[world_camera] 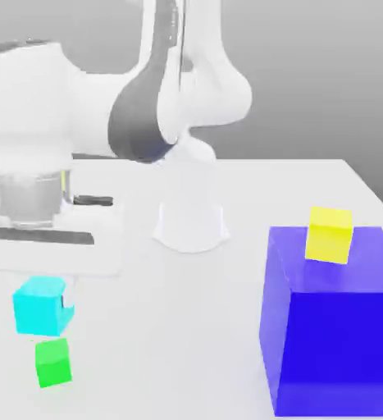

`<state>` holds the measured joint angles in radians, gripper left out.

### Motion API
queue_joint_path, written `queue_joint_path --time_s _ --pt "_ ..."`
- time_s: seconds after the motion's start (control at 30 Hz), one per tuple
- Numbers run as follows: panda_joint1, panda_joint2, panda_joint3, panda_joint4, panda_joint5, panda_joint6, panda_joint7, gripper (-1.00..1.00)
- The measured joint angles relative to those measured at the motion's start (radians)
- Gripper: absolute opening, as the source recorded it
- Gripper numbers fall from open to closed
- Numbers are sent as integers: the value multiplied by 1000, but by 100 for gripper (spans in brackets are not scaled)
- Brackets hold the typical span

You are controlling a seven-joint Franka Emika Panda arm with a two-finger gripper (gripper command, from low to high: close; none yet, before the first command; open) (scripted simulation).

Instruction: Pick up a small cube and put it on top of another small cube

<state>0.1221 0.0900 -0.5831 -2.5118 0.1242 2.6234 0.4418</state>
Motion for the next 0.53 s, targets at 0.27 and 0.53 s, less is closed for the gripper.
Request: queue_joint_path --time_s 0.27,0.53 --pt "-77 182 107 2 197 113 -133 100" --pt "-39 62 41 -11 44 25 -22 100"
